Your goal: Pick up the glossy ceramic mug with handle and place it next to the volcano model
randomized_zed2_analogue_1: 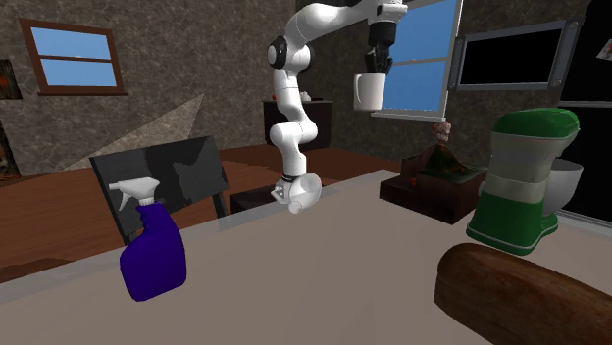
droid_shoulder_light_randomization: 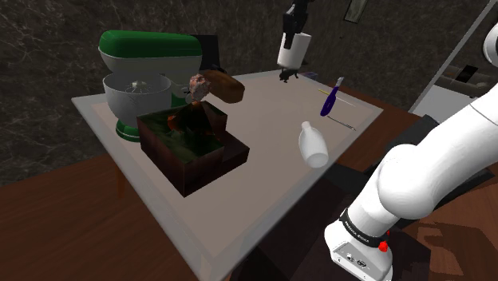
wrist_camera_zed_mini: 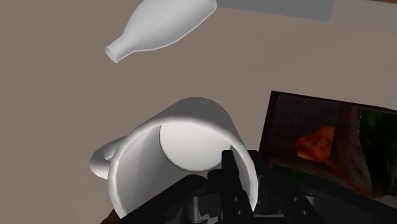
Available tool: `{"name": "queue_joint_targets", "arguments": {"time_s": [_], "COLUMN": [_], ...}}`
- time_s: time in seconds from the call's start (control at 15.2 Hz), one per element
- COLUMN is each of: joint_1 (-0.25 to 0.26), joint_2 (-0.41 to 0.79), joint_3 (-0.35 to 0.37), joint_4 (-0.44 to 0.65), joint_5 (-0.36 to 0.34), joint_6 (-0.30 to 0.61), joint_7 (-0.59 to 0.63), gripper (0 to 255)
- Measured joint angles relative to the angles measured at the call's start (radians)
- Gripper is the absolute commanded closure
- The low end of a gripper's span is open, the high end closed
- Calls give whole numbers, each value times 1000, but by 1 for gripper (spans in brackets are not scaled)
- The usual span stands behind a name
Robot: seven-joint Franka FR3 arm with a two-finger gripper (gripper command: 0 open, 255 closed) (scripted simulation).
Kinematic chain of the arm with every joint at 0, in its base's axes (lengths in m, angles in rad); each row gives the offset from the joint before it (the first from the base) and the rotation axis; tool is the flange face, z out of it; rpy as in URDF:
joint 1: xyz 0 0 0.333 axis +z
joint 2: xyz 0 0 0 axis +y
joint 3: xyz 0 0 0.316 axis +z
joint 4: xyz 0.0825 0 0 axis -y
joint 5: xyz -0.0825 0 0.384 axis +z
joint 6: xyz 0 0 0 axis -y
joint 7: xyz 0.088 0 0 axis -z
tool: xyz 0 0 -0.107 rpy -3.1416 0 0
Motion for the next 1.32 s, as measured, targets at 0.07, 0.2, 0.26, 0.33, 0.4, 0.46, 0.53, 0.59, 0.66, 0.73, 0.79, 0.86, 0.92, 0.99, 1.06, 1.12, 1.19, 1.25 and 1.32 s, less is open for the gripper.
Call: {"name": "queue_joint_targets", "arguments": {"time_s": [0.07,0.2,0.26,0.33,0.4,0.46,0.53,0.59,0.66,0.73,0.79,0.86,0.92,0.99,1.06,1.12,1.19,1.25,1.32], "joint_1": [0,1,1,0,0,-1,0,-1,-1,-2,-1,-1,-1,-2,-2,-2,-2,-1,-1], "joint_2": [-7,-17,-23,-25,-30,-37,-40,-45,-47,-51,-55,-59,-59,-60,-61,-64,-68,-70,-72], "joint_3": [0,1,2,1,0,-1,0,0,-1,-2,-1,-1,-1,-3,-2,-2,-2,-1,-1], "joint_4": [-22,-61,-79,-93,-111,-134,-151,-168,-185,-203,-220,-237,-251,-265,-280,-300,-316,-330,-345], "joint_5": [0,-1,-1,-1,-2,-3,-2,-3,-3,-4,-4,-4,-4,-5,-5,-5,-6,-6,-6], "joint_6": [15,44,56,68,81,97,111,123,137,152,165,177,191,205,219,235,247,259,273], "joint_7": [1,5,6,7,6,6,9,8,9,9,10,12,12,11,13,15,16,18,19], "gripper": [255,255,255,255,255,255,255,255,255,255,255,255,255,255,255,255,255,255,255]}}
